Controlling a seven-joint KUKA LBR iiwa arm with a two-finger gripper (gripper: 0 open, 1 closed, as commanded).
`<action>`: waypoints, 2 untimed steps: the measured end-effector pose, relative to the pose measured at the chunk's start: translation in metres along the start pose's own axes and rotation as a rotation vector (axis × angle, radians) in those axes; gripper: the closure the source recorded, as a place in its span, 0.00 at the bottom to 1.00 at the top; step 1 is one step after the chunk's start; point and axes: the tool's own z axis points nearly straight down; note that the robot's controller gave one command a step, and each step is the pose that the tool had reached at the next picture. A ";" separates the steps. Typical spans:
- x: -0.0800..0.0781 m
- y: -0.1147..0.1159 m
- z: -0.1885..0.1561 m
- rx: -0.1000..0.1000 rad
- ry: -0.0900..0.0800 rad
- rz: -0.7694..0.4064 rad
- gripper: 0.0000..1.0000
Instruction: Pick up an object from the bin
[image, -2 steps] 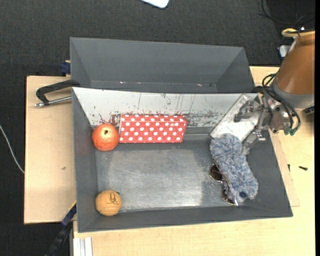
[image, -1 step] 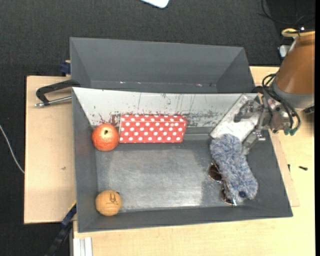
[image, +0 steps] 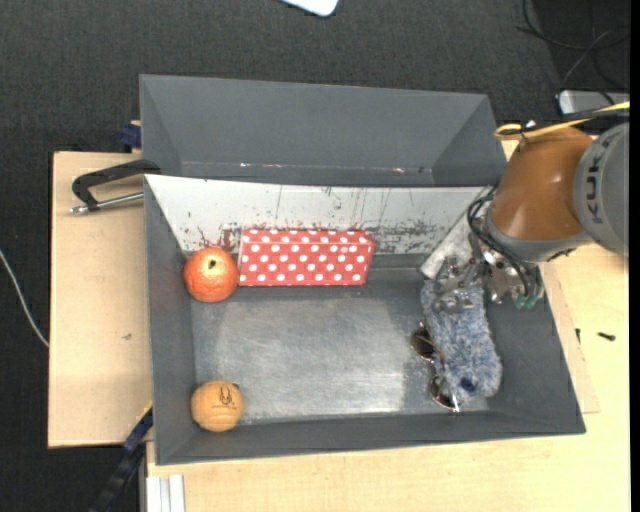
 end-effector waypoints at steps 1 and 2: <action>0.000 0.000 0.000 0.000 0.000 0.000 1.00; 0.005 -0.011 -0.133 0.001 0.000 -0.009 1.00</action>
Offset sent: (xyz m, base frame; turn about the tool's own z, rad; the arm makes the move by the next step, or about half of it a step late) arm -0.0060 -0.0117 0.1315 -0.0106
